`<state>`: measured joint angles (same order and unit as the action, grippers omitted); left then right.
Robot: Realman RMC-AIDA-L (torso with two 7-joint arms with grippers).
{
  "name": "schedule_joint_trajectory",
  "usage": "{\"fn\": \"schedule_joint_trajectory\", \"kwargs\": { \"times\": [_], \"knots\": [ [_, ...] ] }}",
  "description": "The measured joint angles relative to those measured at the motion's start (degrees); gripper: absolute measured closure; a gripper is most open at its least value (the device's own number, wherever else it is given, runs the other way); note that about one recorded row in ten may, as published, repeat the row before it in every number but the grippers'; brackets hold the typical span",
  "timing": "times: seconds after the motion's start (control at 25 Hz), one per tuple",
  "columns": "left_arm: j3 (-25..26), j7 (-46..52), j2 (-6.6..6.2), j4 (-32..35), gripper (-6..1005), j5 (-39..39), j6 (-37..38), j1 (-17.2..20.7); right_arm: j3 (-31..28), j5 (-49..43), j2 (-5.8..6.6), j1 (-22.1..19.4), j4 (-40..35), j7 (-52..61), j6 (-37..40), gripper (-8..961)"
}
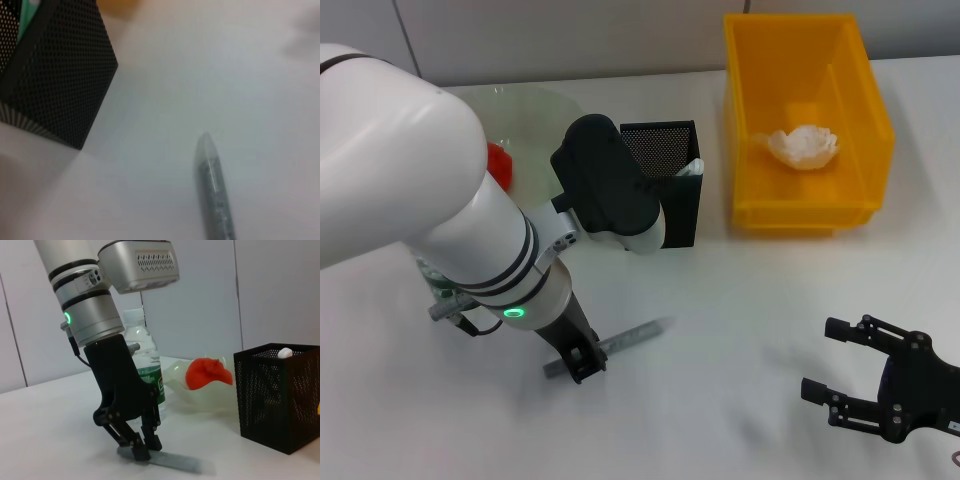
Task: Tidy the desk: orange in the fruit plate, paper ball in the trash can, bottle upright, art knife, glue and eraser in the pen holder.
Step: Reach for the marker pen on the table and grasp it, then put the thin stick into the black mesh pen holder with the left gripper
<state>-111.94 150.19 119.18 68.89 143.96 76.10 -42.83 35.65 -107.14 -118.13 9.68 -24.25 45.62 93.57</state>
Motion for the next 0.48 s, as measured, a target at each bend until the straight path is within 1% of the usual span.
{"fn": "schedule_joint_trajectory", "kwargs": {
  "times": [0.12, 0.36, 0.48],
  "knots": [
    [-0.19, -0.05, 0.0, -0.05, 723, 0.26, -0.13, -0.12, 0.02, -0.01, 0.0, 0.05, 0.0, 0.2, -0.1, 147],
    [-0.55, -0.34, 0.0, -0.1, 832, 0.31, -0.11, -0.21, 0.04, -0.45, 0.0, 0.15, -0.02, 0.38, -0.51, 147],
    [-0.4, -0.35, 0.0, -0.08, 832, 0.2, 0.05, -0.43, 0.04, -0.47, 0.0, 0.19, -0.06, 0.45, -0.52, 147]
  ]
}}
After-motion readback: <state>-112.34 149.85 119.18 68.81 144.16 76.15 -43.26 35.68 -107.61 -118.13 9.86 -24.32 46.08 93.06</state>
